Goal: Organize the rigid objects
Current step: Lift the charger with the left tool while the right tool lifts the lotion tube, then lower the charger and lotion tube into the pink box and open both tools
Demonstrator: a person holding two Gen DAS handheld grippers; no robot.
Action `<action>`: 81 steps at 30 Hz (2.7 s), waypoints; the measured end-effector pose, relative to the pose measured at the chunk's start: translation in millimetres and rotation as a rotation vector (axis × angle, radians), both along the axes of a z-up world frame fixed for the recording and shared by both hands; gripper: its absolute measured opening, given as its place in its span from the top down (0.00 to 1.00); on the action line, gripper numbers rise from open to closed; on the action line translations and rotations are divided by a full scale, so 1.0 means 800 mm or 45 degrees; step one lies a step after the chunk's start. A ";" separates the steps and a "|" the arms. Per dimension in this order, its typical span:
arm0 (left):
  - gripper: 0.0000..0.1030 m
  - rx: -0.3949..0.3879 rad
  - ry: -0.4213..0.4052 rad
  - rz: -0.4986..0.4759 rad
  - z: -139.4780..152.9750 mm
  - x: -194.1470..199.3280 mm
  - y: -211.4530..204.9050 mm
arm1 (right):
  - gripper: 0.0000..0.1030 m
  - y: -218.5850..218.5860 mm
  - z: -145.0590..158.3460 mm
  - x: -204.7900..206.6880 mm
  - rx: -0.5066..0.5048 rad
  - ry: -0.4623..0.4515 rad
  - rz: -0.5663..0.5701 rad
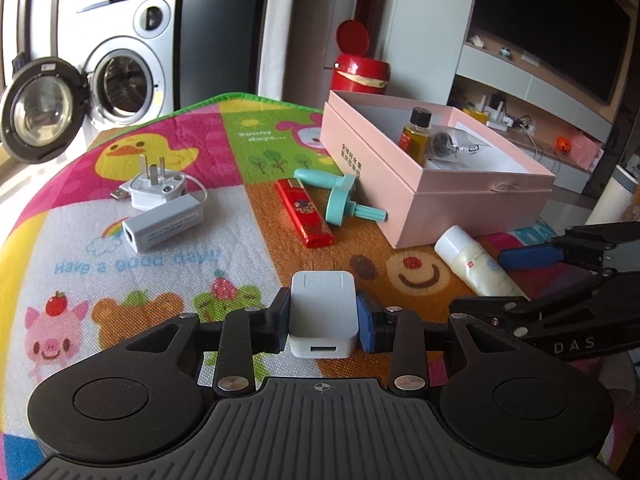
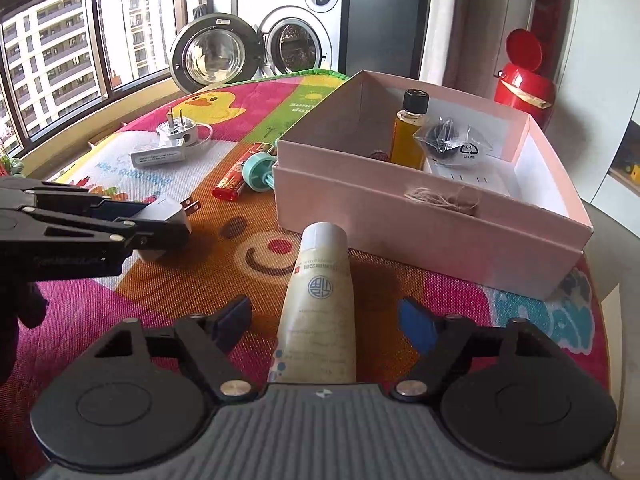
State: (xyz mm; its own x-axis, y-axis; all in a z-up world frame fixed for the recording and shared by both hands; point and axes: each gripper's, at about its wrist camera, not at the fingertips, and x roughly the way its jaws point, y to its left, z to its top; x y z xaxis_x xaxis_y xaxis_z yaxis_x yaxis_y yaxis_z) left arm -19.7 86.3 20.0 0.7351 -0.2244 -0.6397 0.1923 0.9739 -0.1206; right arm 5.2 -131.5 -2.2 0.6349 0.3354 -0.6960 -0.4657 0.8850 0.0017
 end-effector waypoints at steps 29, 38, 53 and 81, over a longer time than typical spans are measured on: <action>0.64 0.016 -0.212 -0.180 0.093 -0.062 -0.045 | 0.53 -0.090 0.106 -0.071 0.099 -0.189 0.026; 0.64 0.013 -0.049 -0.178 0.047 -0.071 -0.030 | 0.48 -0.038 0.026 -0.062 0.006 0.002 0.131; 0.64 -0.016 -0.025 -0.228 0.037 -0.068 -0.046 | 0.66 -0.064 0.035 -0.064 0.056 -0.010 0.087; 0.63 -0.107 0.019 -0.054 0.057 0.180 -0.094 | 0.65 -0.085 0.083 0.193 0.083 -0.204 -0.326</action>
State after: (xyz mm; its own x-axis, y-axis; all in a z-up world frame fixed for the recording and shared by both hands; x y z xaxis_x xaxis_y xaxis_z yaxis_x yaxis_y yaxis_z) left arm 124.4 10.8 65.6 0.7141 -0.3086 -0.6284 0.2307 0.9512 -0.2050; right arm 159.3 -199.8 64.6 0.8042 0.1915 -0.5627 -0.2268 0.9739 0.0072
